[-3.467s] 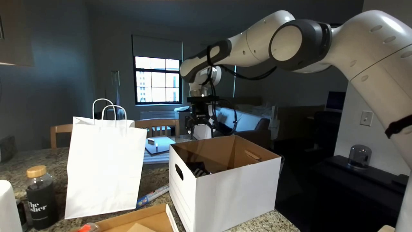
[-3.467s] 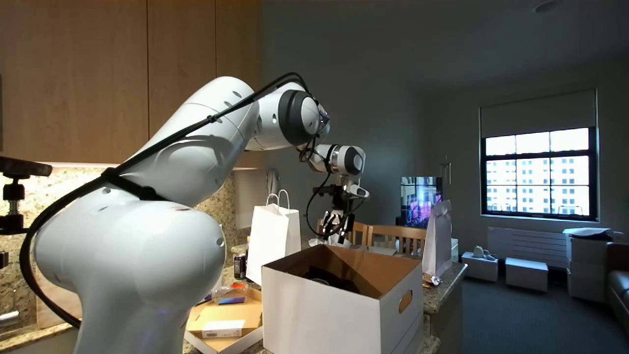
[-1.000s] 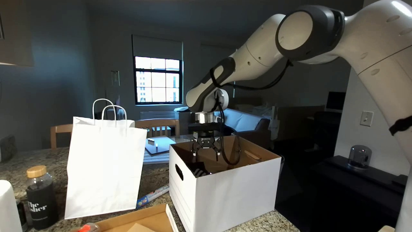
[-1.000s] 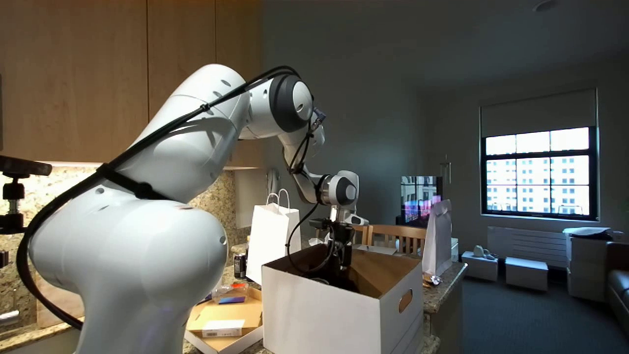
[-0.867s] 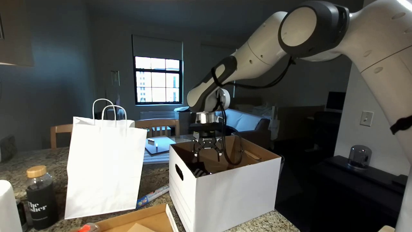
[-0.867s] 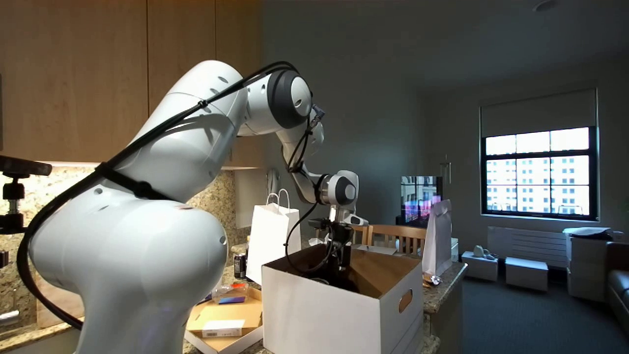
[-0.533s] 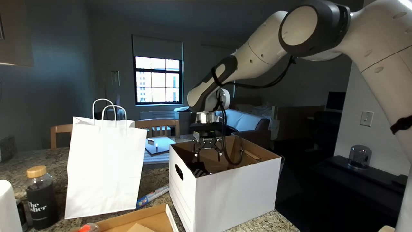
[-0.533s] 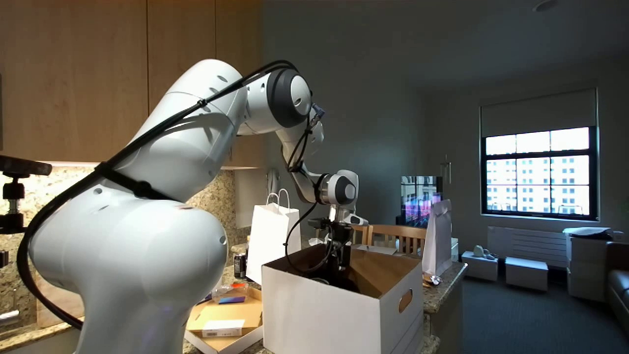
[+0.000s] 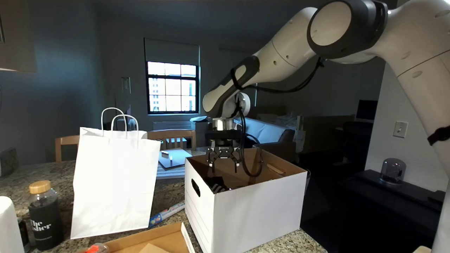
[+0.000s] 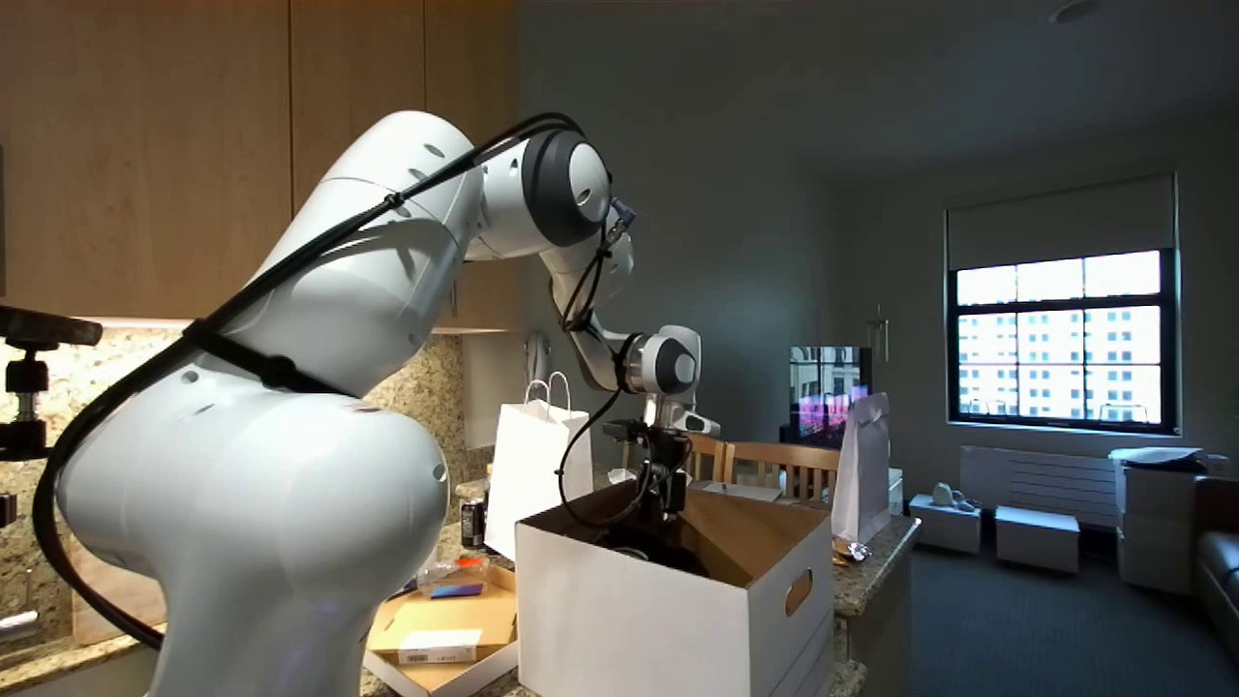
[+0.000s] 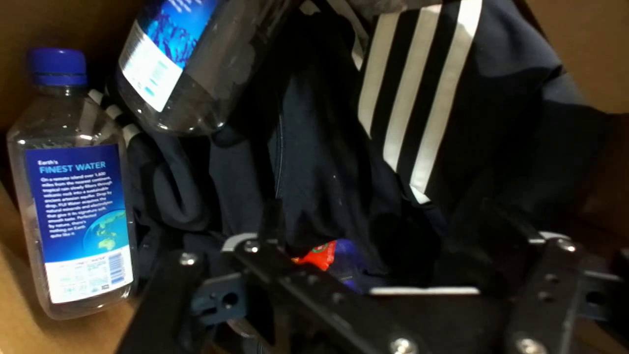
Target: Pick up two bottles from the box and put them on the box cover
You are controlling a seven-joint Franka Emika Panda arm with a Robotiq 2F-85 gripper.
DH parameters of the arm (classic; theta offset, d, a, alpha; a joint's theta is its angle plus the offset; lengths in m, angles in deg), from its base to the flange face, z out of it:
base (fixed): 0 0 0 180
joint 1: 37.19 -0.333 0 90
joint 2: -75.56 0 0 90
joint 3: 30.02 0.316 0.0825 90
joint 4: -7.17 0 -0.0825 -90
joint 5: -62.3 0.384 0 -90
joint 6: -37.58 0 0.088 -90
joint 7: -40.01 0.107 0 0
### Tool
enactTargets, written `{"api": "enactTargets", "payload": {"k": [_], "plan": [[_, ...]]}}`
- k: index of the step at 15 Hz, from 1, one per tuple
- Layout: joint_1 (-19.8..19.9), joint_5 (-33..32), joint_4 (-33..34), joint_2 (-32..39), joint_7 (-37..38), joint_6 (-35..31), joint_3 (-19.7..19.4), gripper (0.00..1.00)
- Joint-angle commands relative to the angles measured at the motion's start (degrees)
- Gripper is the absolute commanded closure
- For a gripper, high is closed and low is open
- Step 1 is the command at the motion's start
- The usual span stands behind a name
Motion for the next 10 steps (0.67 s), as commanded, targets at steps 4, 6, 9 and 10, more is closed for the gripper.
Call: {"api": "enactTargets", "payload": {"k": [4, 6, 9, 10], "plan": [[-1.17, -0.62, -3.56, -5.45, 1.73, -1.55, 1.88, 0.0], [-1.74, -1.05, -3.76, -5.84, 1.62, -1.81, 2.2, 0.0], [-1.64, 0.54, -3.33, -5.64, -0.14, -3.52, 3.44, 0.0], [-1.48, 1.22, -2.98, -5.31, -0.76, -4.16, 4.03, 0.0]]}}
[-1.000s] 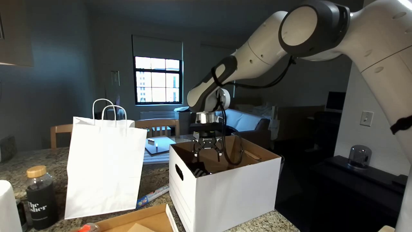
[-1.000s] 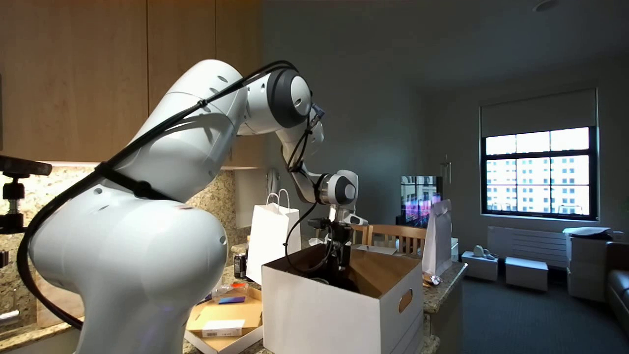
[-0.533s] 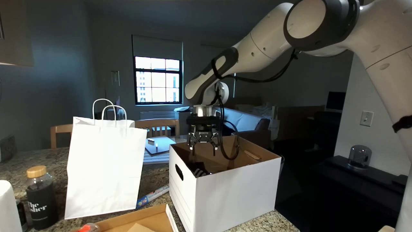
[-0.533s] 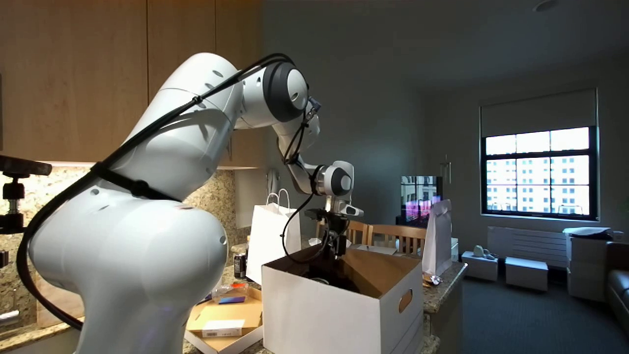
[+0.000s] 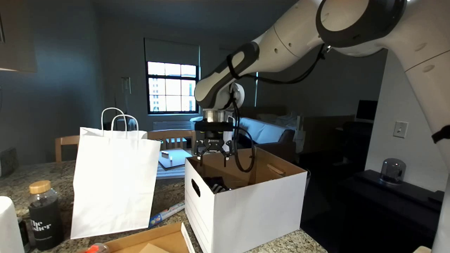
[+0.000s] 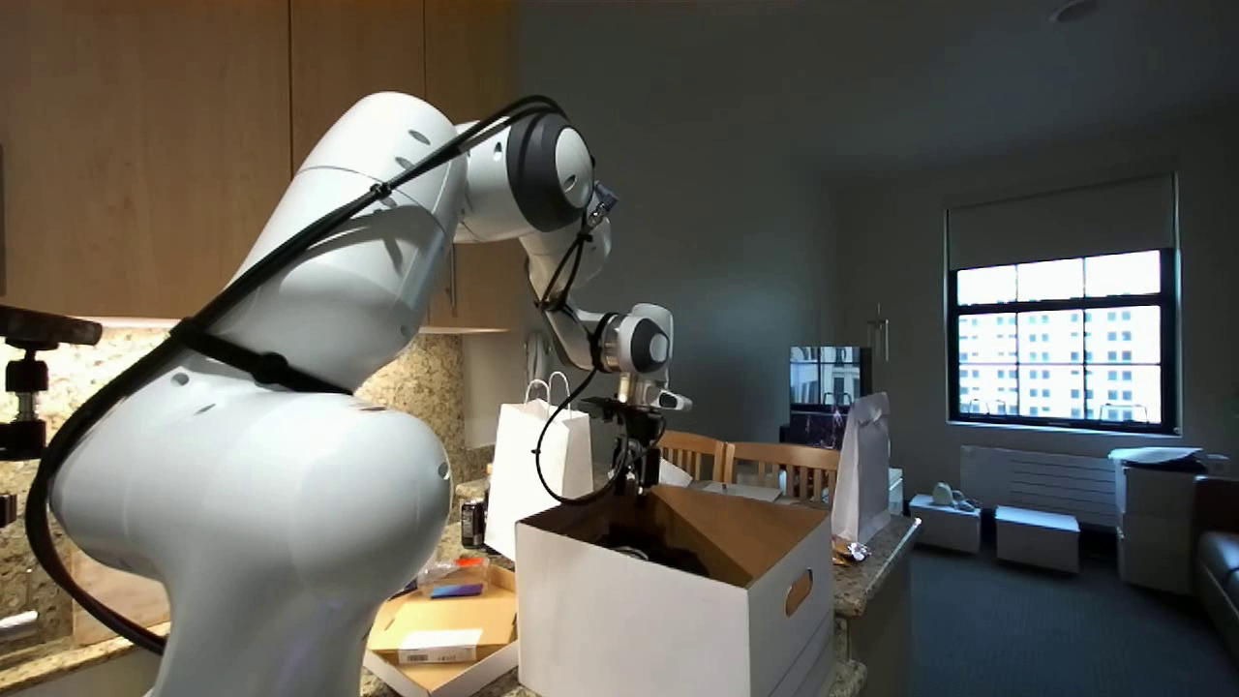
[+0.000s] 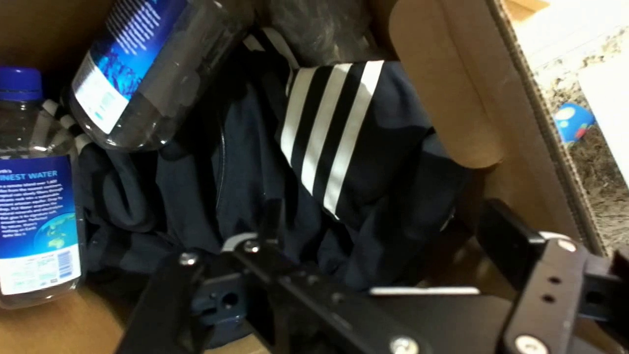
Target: Pick up two bottles from the box and put them on the box cover
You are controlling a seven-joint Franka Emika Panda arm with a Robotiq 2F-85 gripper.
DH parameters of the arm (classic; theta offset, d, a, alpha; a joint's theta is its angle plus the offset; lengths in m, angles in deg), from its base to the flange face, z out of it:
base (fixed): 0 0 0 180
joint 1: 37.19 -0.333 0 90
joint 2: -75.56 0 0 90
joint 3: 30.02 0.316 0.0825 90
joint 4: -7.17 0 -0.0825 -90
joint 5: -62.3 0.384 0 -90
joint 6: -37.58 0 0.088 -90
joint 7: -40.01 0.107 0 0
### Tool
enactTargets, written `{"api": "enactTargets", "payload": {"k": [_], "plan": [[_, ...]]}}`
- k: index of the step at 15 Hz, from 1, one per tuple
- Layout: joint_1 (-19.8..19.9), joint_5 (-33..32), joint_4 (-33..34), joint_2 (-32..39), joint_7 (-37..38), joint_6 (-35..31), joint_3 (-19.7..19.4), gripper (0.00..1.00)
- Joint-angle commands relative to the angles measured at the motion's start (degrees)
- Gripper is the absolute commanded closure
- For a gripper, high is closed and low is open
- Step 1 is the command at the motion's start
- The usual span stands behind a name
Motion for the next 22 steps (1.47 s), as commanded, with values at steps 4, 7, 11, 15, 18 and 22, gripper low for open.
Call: {"api": "enactTargets", "payload": {"k": [4, 7, 11, 15, 18, 22], "plan": [[0.71, 4.25, -1.1, 0.09, -3.05, -5.1, 3.57, 0.0], [-0.03, 3.41, -1.14, 0.72, -2.6, -6.76, 3.65, 0.0], [0.26, 2.59, -0.44, 0.98, -1.61, -4.76, 2.75, 0.0], [0.68, 2.5, -1.21, 0.44, -1.16, -4.99, 1.99, 0.0], [0.43, 1.14, -1.75, -0.04, -0.45, -4.31, 0.97, 0.0], [0.35, -1.97, -2.95, -1.47, -0.54, -2.5, -0.53, 0.0]]}}
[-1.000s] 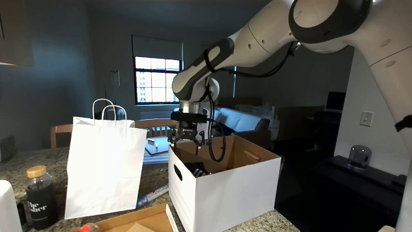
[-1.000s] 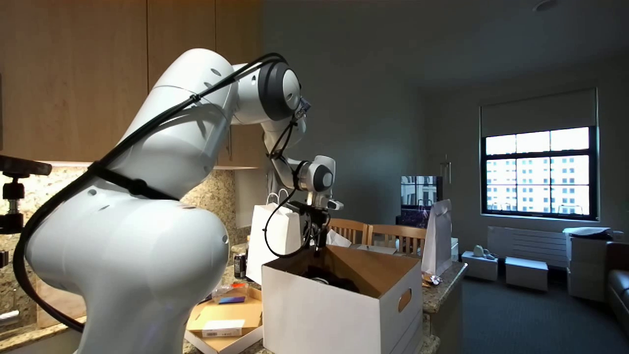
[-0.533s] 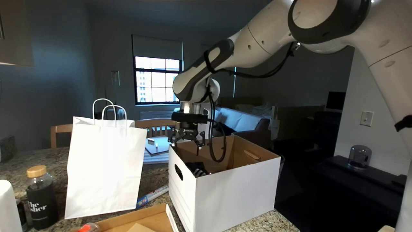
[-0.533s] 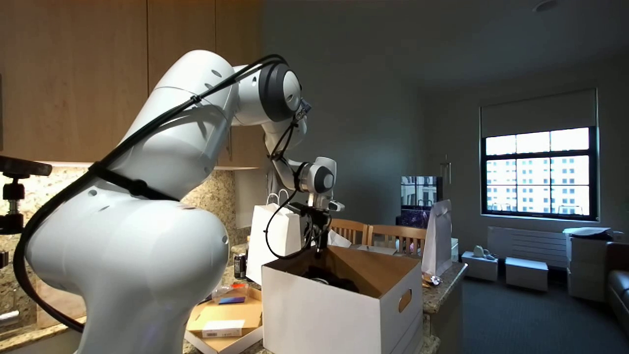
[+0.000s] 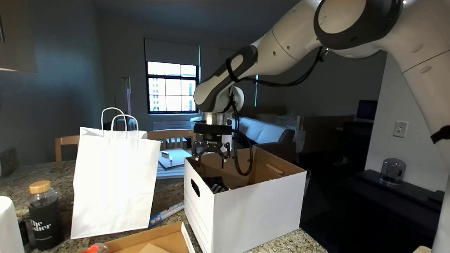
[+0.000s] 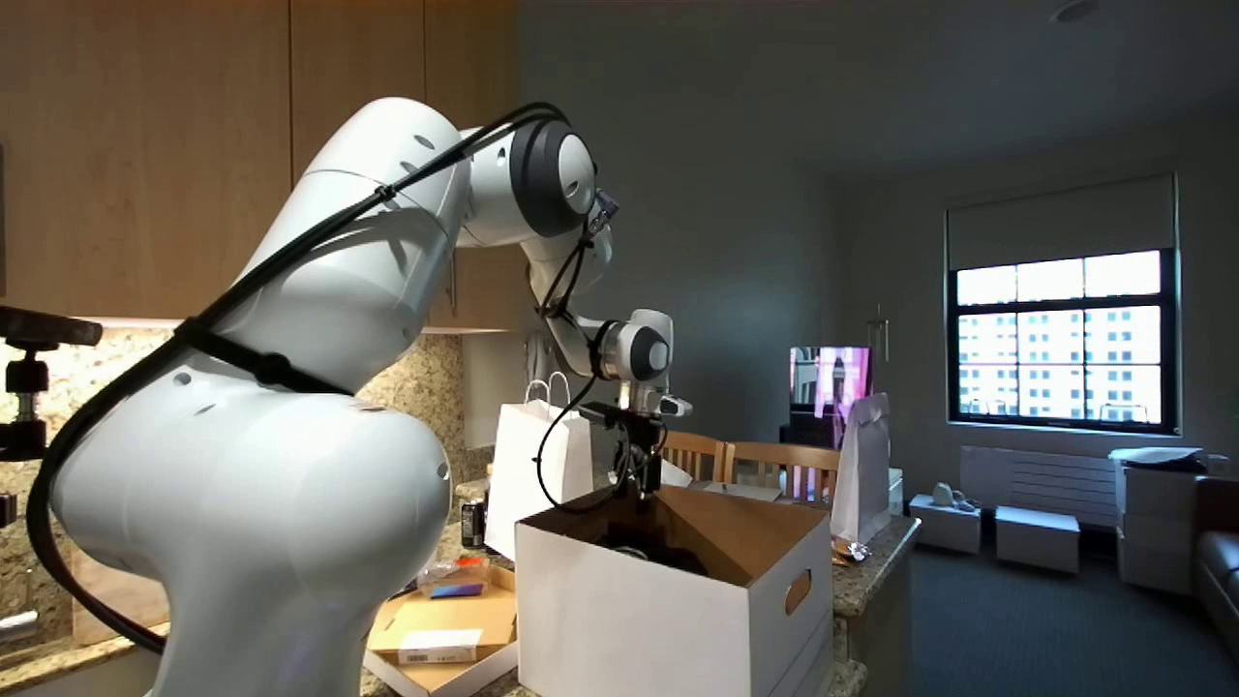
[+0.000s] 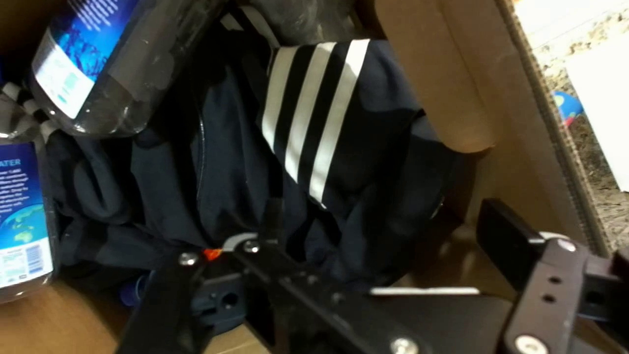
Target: Pick up two bottles from the box and put them on the box cover
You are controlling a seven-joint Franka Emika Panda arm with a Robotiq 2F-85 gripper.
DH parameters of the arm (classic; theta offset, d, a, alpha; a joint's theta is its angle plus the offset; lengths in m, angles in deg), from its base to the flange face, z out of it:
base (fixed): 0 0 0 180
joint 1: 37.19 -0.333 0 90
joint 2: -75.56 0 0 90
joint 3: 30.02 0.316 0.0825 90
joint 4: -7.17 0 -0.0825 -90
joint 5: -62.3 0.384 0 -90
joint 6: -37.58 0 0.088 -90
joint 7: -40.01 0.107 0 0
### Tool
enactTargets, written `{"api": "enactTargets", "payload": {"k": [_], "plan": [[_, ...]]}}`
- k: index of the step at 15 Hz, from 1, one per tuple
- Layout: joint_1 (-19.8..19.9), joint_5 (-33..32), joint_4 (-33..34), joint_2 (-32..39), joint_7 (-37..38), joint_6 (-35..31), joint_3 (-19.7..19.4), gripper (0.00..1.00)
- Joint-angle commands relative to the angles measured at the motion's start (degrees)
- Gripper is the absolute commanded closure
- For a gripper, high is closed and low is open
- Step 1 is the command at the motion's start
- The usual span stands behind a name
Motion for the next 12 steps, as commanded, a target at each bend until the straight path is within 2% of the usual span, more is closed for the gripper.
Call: {"api": "enactTargets", "payload": {"k": [1, 7, 12], "plan": [[0.43, -2.26, -2.72, -2.77, -0.1, 1.73, -0.89, 0.0], [3.34, 1.12, -4.07, -6.08, -7.03, 11.6, 0.29, 0.0], [3.07, -0.32, -8.47, -10.49, -8.51, 14.18, 0.09, 0.0]]}}
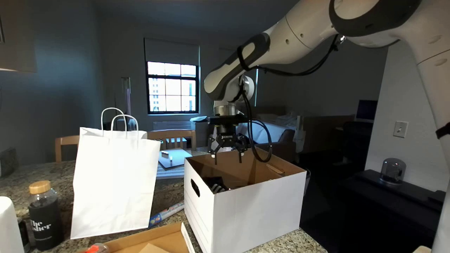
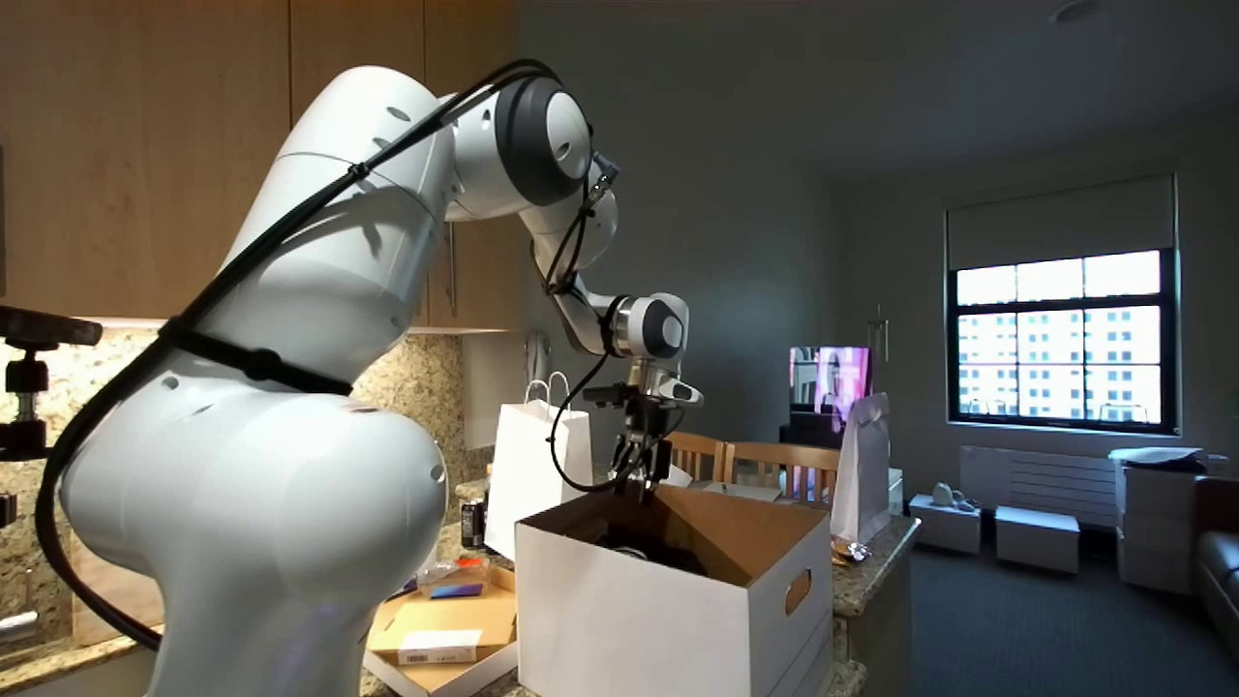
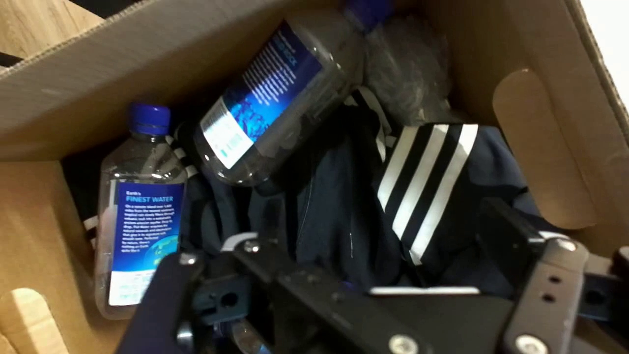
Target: Pick up two bottles from the box and put them on the box cover
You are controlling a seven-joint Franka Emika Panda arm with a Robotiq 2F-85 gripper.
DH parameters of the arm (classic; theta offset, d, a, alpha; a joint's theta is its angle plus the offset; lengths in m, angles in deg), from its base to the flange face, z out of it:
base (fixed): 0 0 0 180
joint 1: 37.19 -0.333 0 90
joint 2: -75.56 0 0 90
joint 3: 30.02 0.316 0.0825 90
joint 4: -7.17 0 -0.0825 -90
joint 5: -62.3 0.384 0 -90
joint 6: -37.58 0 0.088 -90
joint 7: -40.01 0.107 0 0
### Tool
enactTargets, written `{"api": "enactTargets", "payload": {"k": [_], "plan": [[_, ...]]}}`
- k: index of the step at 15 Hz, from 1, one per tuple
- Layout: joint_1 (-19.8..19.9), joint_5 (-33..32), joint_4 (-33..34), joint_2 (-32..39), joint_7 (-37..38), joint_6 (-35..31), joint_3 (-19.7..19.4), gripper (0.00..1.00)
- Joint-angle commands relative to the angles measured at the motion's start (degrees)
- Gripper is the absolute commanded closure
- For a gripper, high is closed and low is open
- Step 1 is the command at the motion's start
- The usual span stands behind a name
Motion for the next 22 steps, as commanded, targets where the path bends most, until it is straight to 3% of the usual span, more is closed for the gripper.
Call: {"api": "enactTargets", "payload": {"k": [1, 5, 14, 22], "plan": [[0.53, -0.07, -6.18, -5.15, -2.88, 0.2, 1.0, 0.0], [-0.53, -2.23, -9.65, -6.68, 0.9, -3.56, 0.9, 0.0], [-0.43, -0.92, -18.9, -6.88, 4.1, -26.68, 1.16, 0.0], [-1.21, -1.07, -23.33, -9.77, 4.25, -33.66, 1.8, 0.0]]}}
